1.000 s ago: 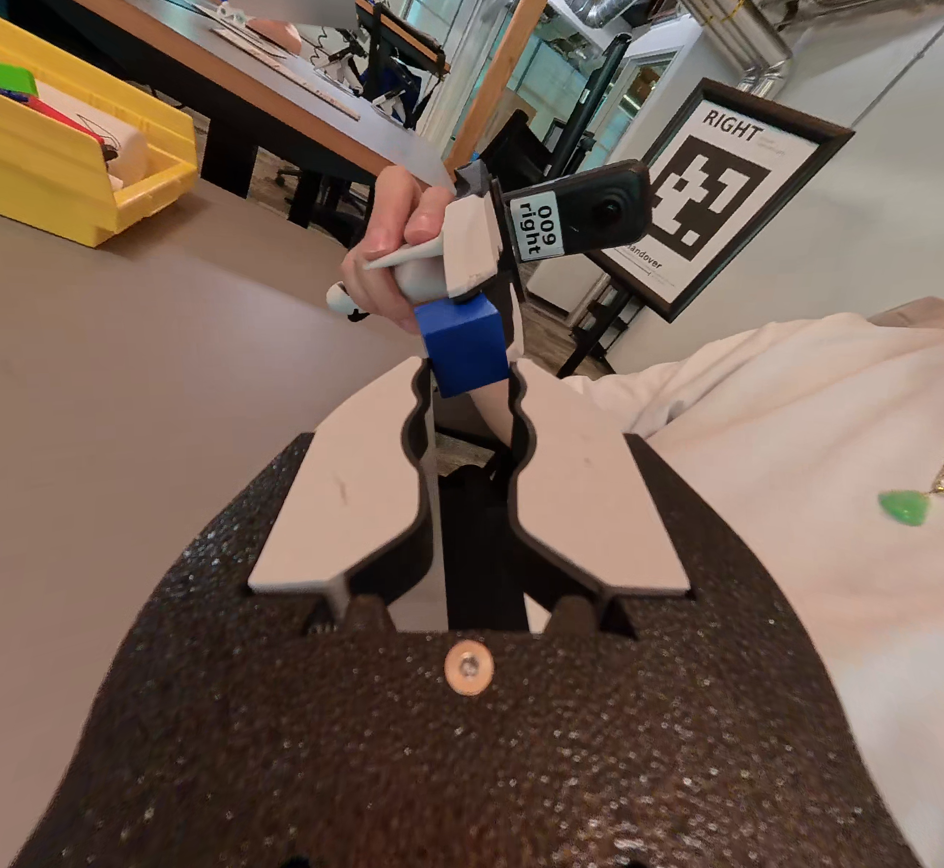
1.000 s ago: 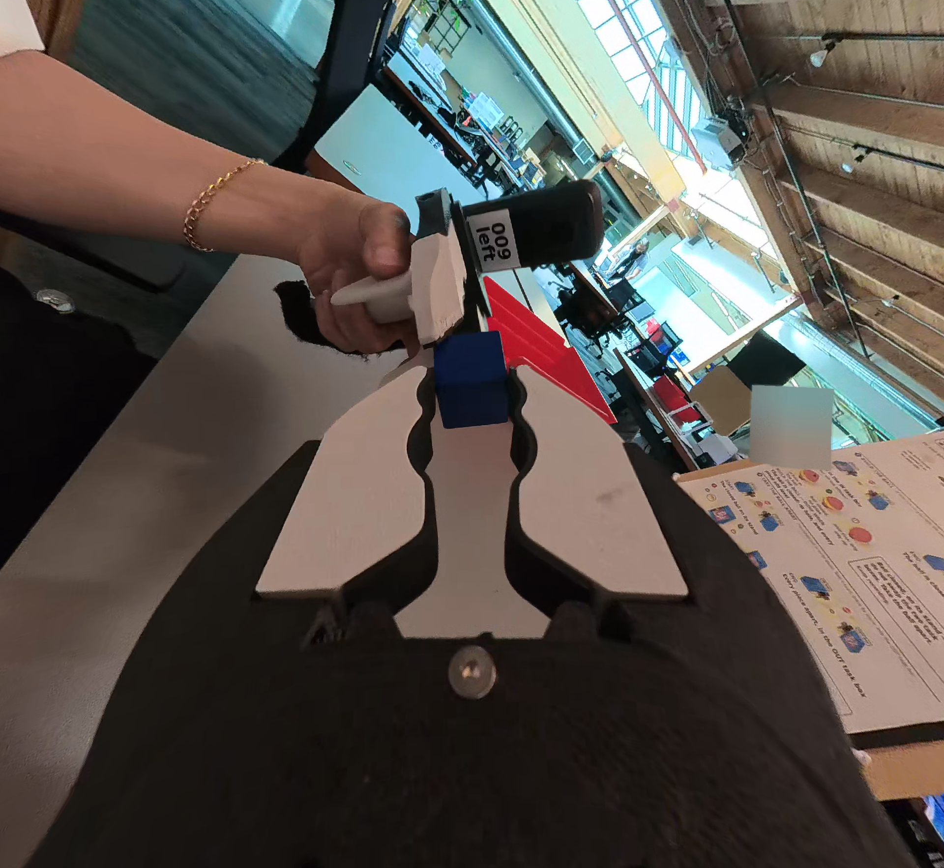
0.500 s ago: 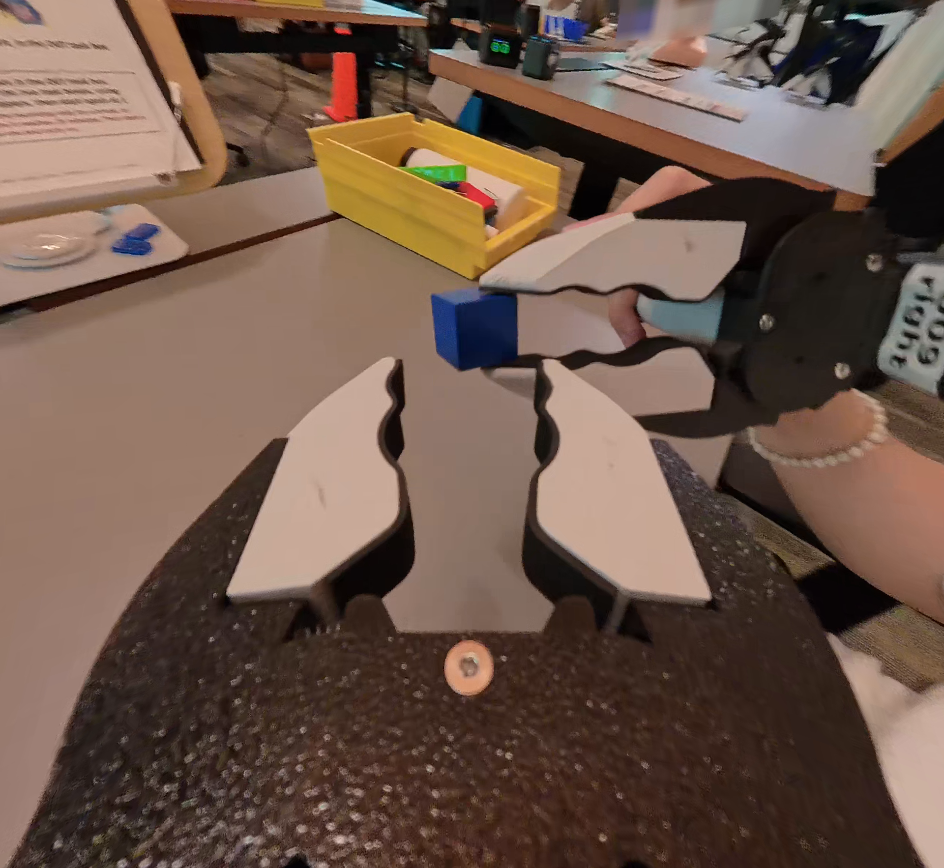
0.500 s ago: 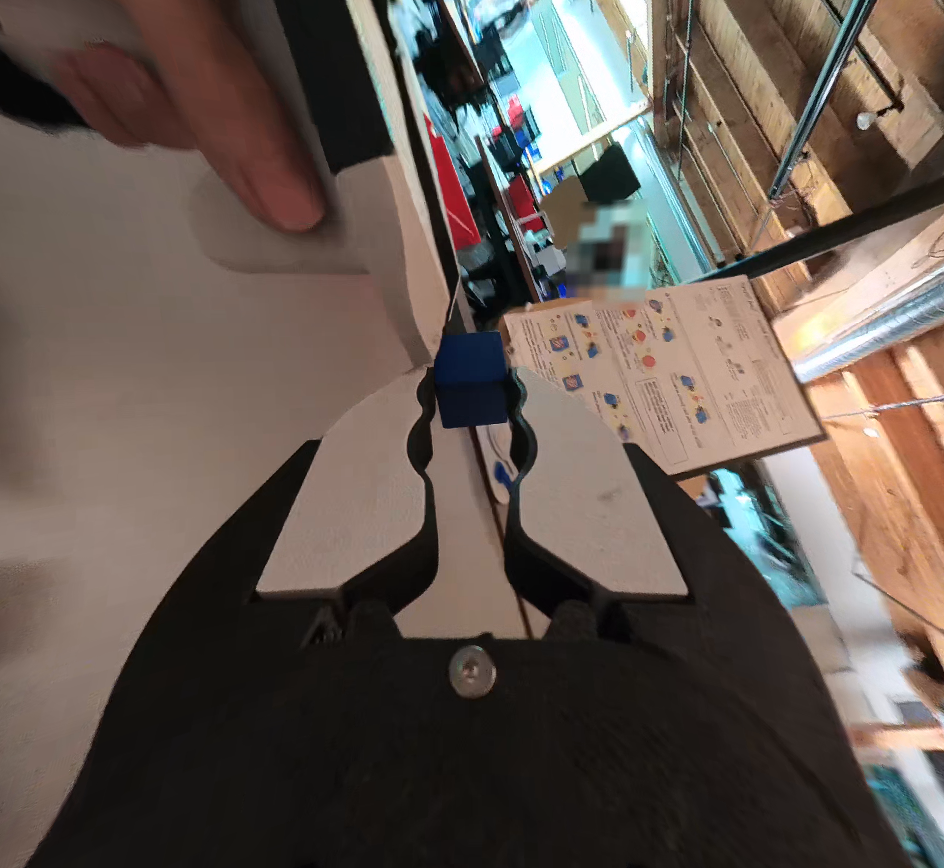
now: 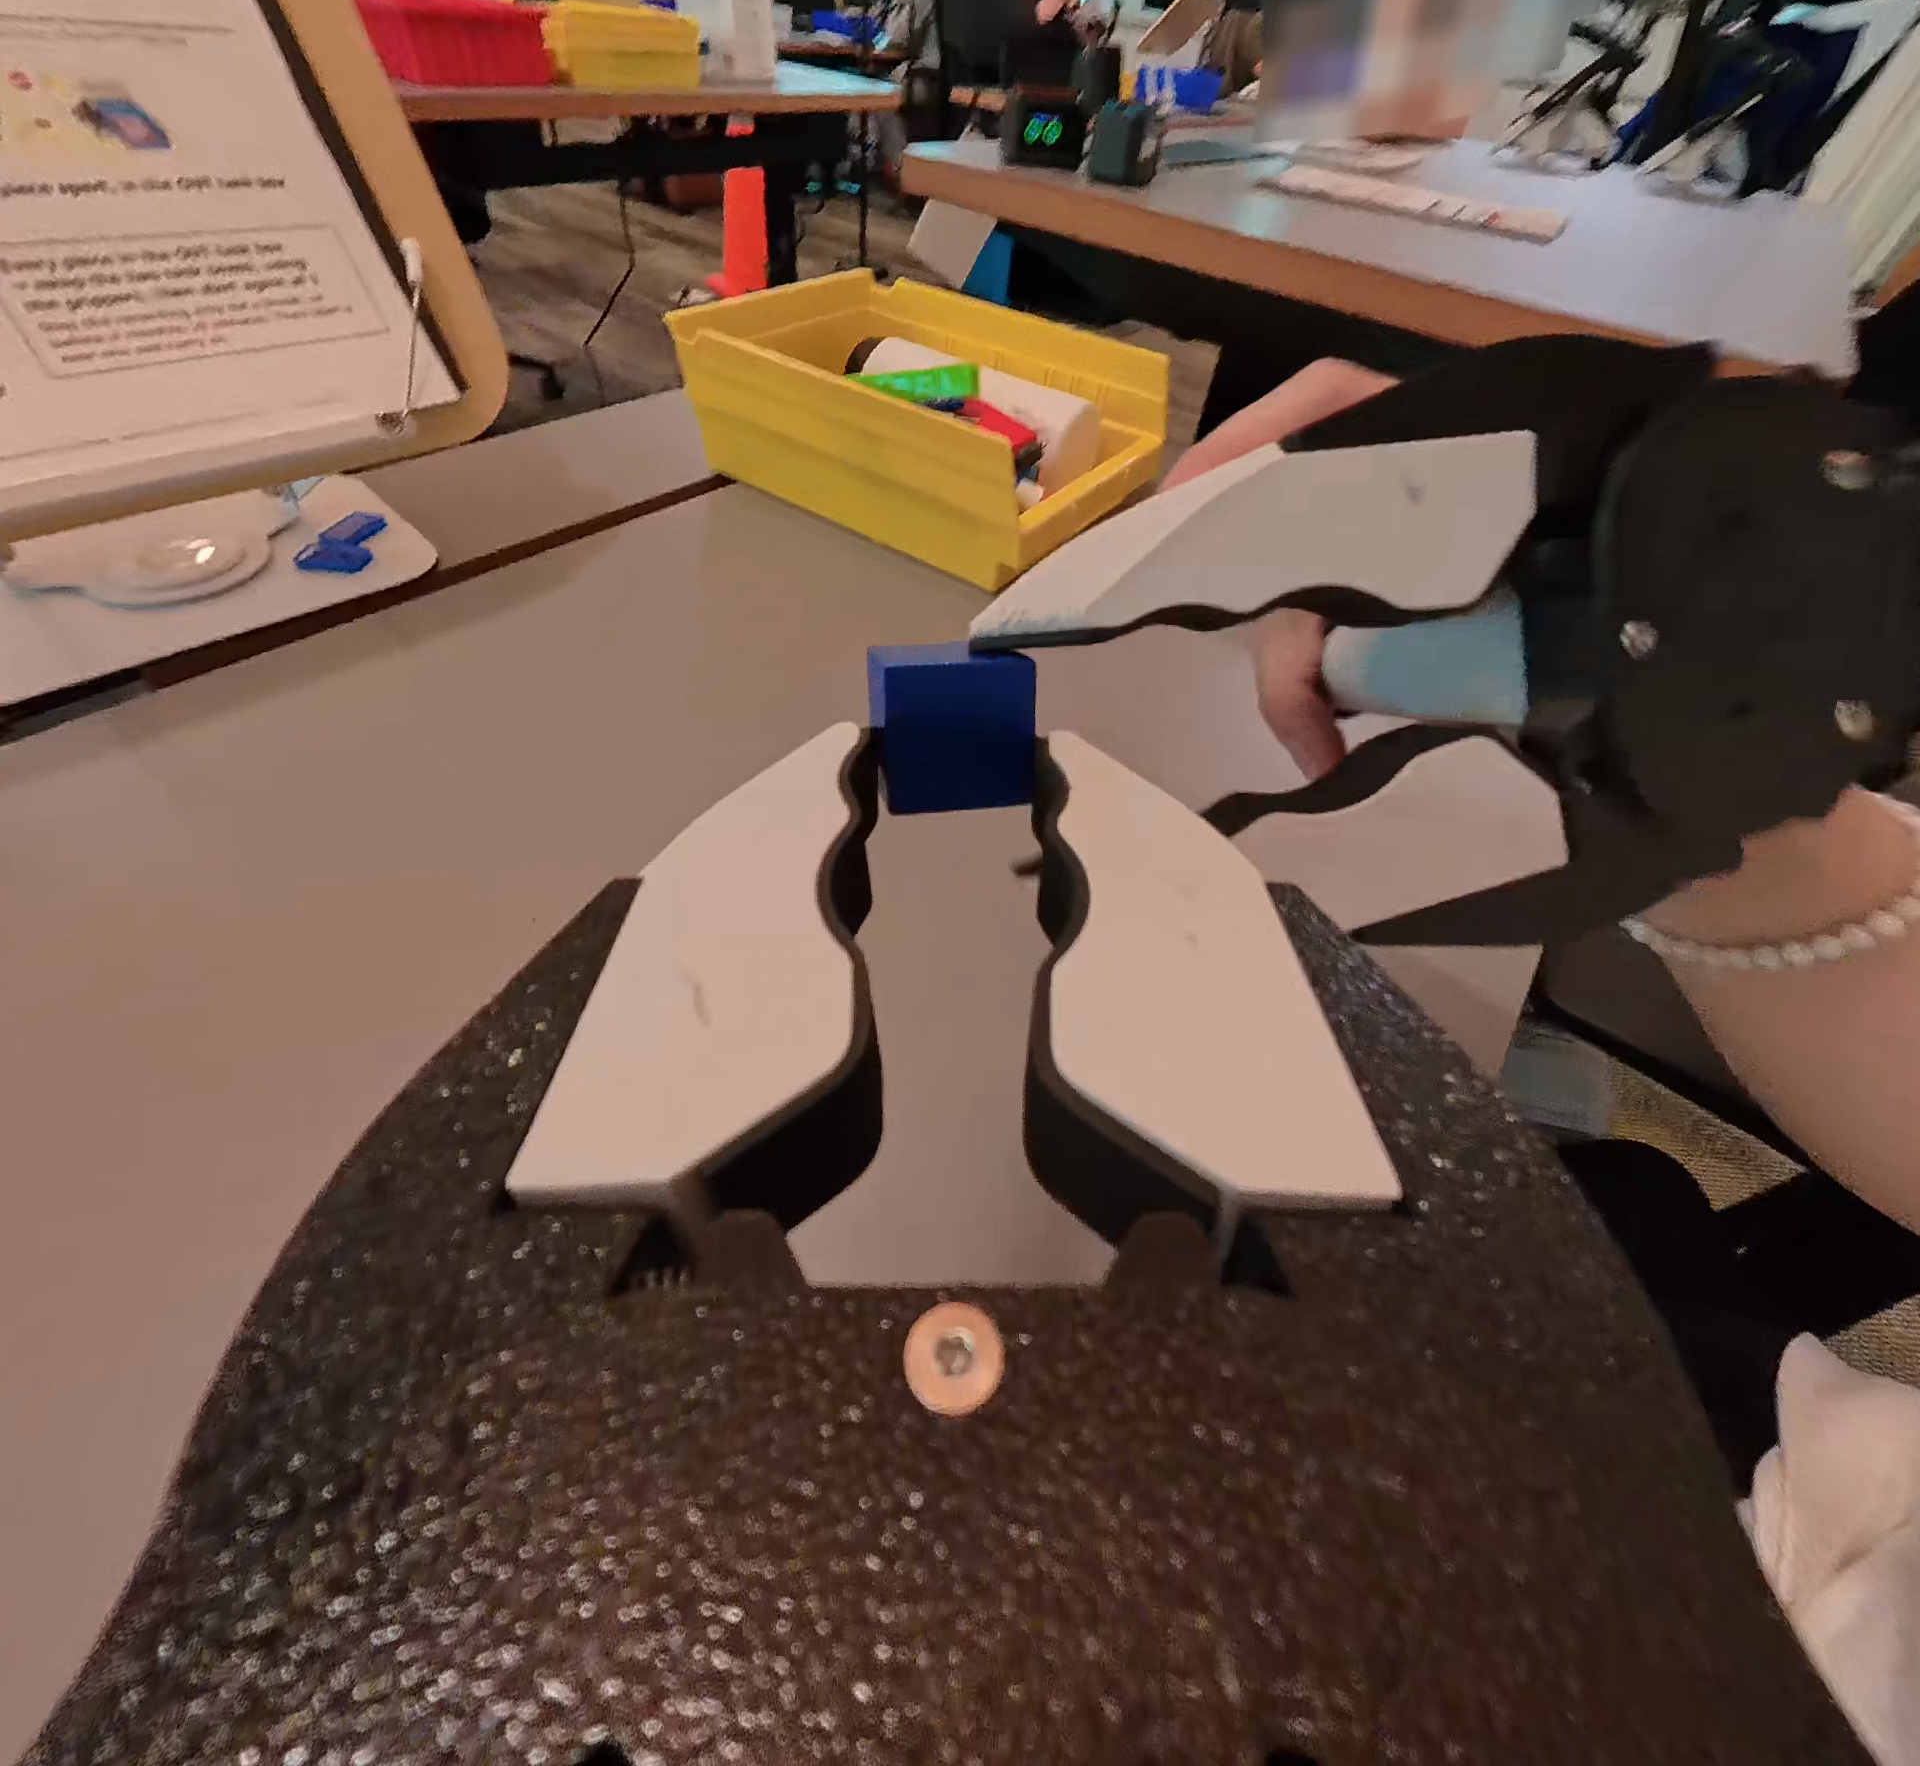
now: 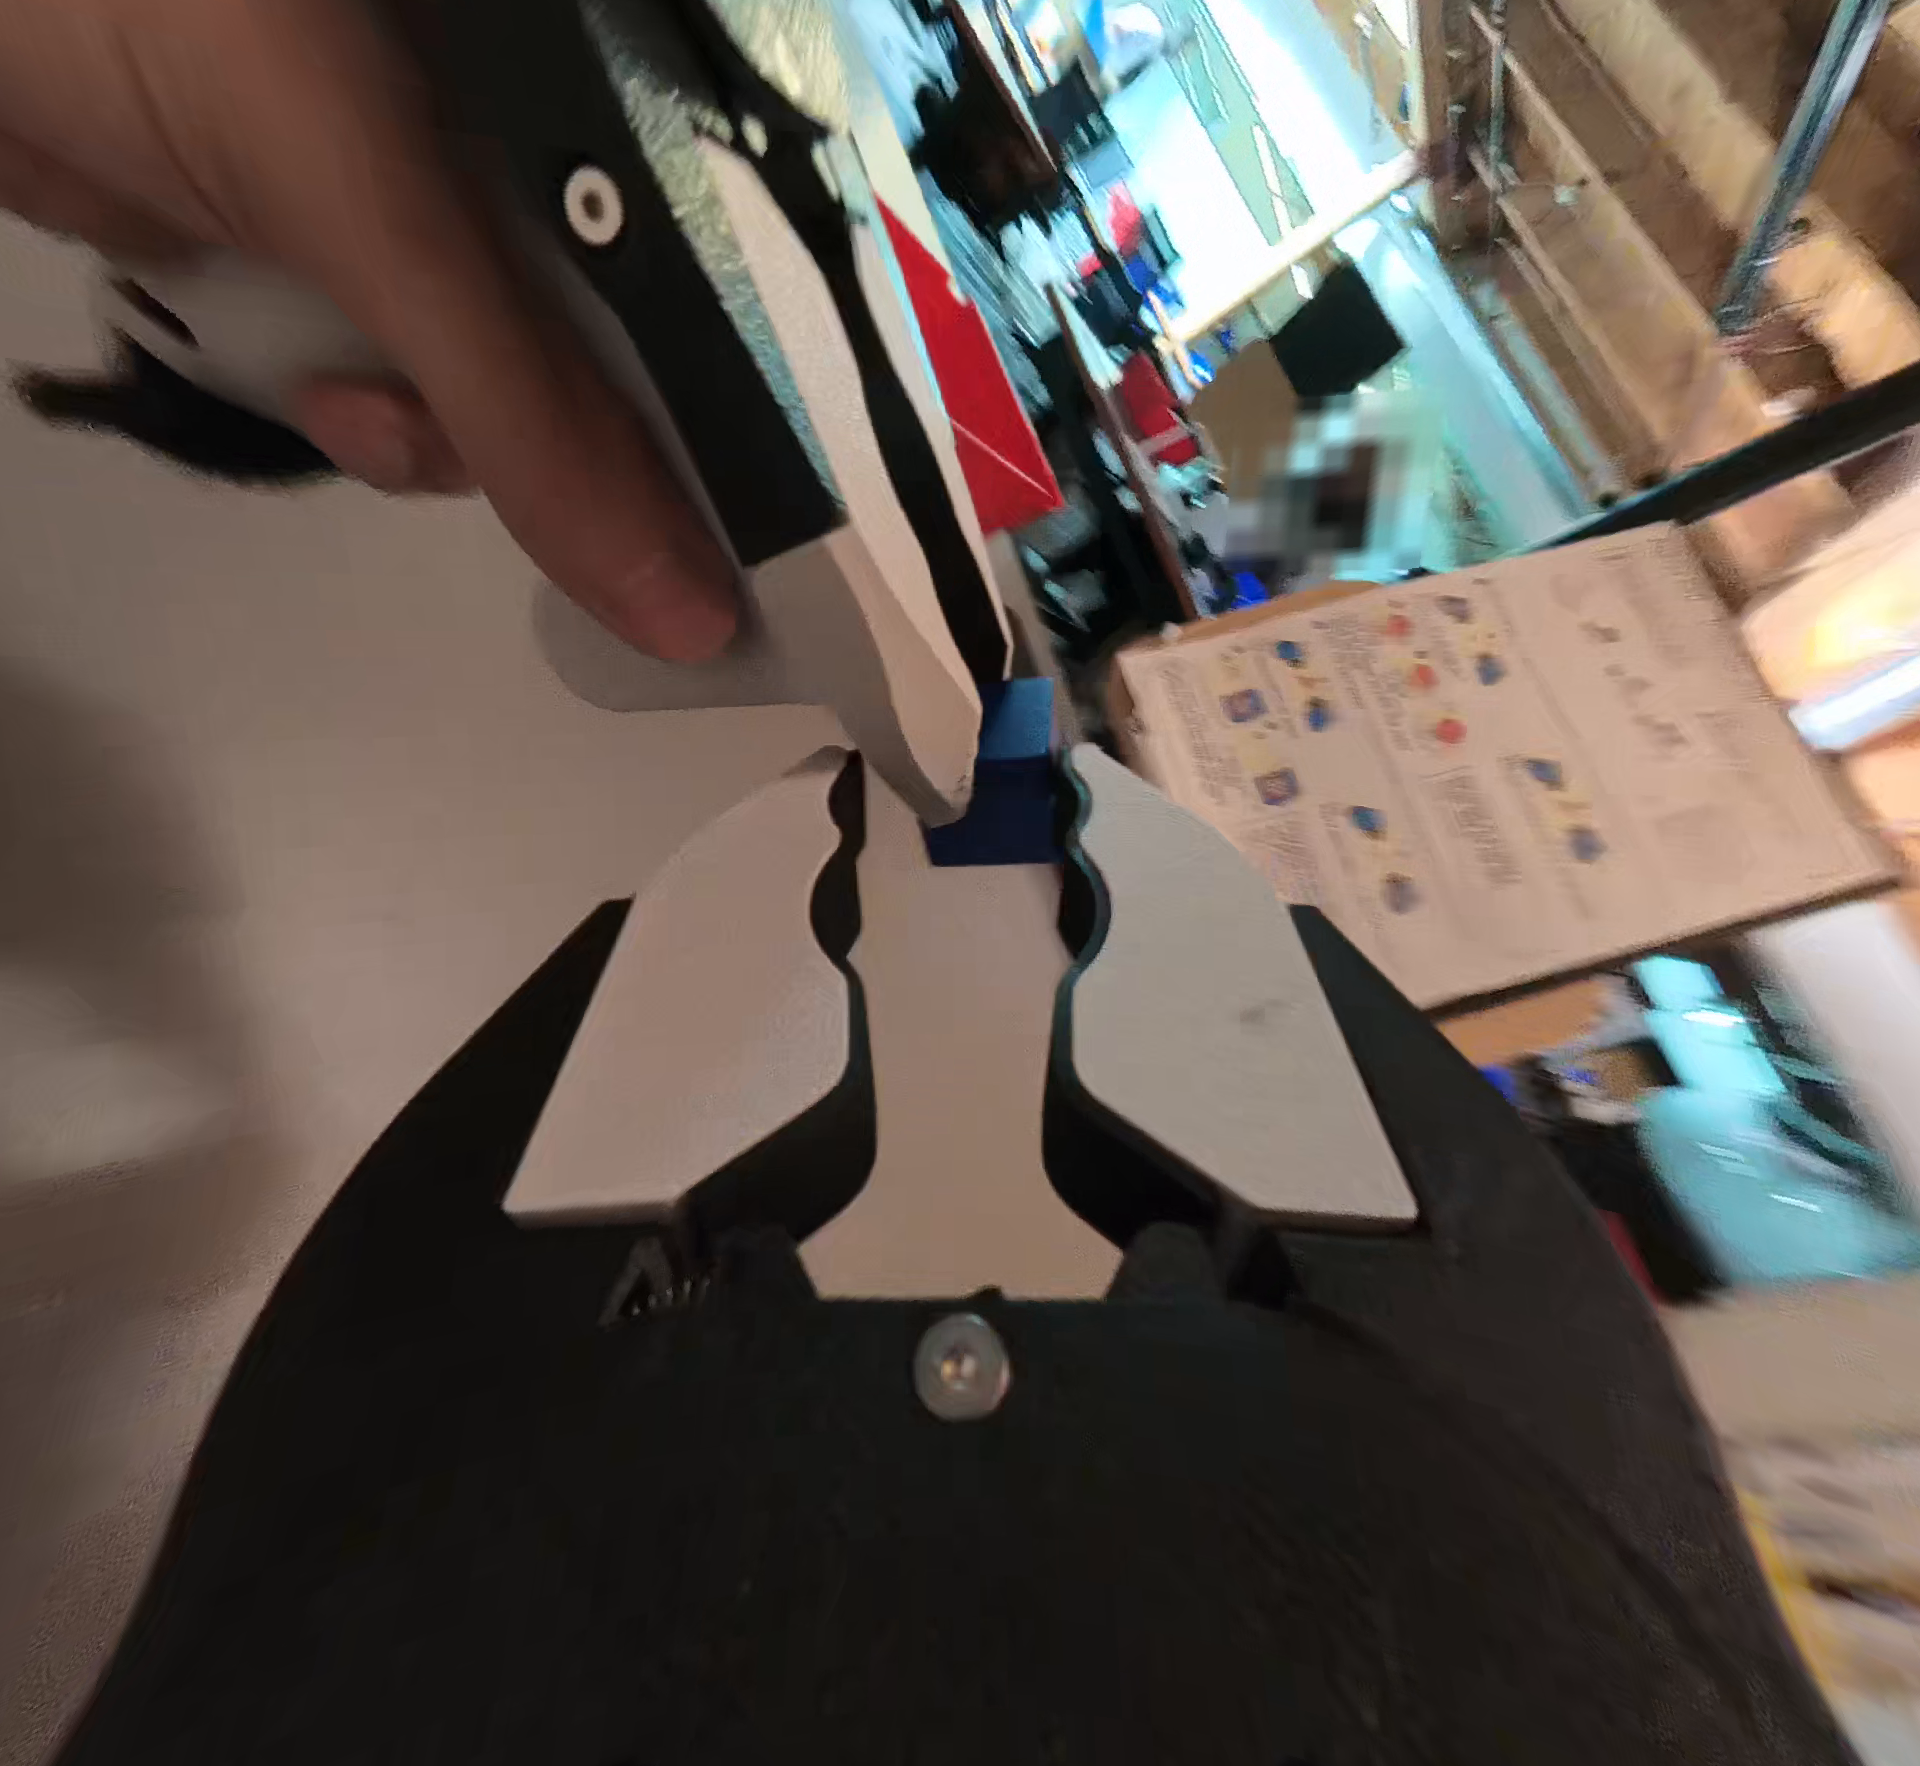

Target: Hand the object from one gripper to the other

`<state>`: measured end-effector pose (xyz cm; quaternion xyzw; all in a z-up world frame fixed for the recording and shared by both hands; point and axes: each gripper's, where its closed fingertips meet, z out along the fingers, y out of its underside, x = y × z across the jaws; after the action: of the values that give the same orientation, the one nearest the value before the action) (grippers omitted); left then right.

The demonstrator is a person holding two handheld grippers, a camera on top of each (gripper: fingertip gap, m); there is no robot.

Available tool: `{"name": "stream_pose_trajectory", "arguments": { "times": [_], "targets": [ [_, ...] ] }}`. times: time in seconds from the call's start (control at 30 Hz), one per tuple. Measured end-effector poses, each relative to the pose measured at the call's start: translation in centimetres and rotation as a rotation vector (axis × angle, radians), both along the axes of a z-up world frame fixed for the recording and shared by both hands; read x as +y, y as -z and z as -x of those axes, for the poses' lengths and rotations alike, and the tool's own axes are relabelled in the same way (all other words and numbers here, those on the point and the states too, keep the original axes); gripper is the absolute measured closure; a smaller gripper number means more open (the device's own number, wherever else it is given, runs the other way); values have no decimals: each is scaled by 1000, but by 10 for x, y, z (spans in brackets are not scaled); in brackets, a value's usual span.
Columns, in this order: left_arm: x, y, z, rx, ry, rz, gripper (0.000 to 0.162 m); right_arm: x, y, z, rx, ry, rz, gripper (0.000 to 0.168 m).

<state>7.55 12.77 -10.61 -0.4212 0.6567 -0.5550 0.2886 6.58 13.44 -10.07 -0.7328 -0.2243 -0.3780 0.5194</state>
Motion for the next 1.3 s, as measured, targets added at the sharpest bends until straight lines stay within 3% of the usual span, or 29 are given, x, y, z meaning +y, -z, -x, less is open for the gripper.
{"name": "stream_pose_trajectory", "arguments": {
  "times": [0.03,0.17,0.27,0.33,0.5,0.7,0.83,0.9,1.03,1.3],
  "targets": [
    [0,-5,1,-26,29,18,134,-2,-2,5,99,-58,-26,126],
    [1,-27,11,-135,170,123,134,-19,-31,17,545,-296,-219,103],
    [-5,-42,28,-166,382,293,135,-30,-55,12,793,-415,-407,117],
    [-8,-45,40,-151,527,403,135,-28,-55,16,897,-462,-405,118],
    [-12,-39,49,-131,656,456,135,-16,-44,31,975,-504,-330,124],
    [-15,-32,47,-122,647,412,135,-11,-38,34,959,-512,-294,139],
    [-5,-36,34,-211,483,312,135,-9,-42,21,951,-418,-350,140],
    [2,-35,25,-294,347,178,126,-10,-46,-3,1042,-291,-461,140],
    [5,-33,10,-373,94,-130,124,-12,-44,-26,1258,-193,-630,140],
    [-5,-36,4,-562,-178,-522,126,-6,-41,-21,1191,-79,-659,140]
  ]
}}
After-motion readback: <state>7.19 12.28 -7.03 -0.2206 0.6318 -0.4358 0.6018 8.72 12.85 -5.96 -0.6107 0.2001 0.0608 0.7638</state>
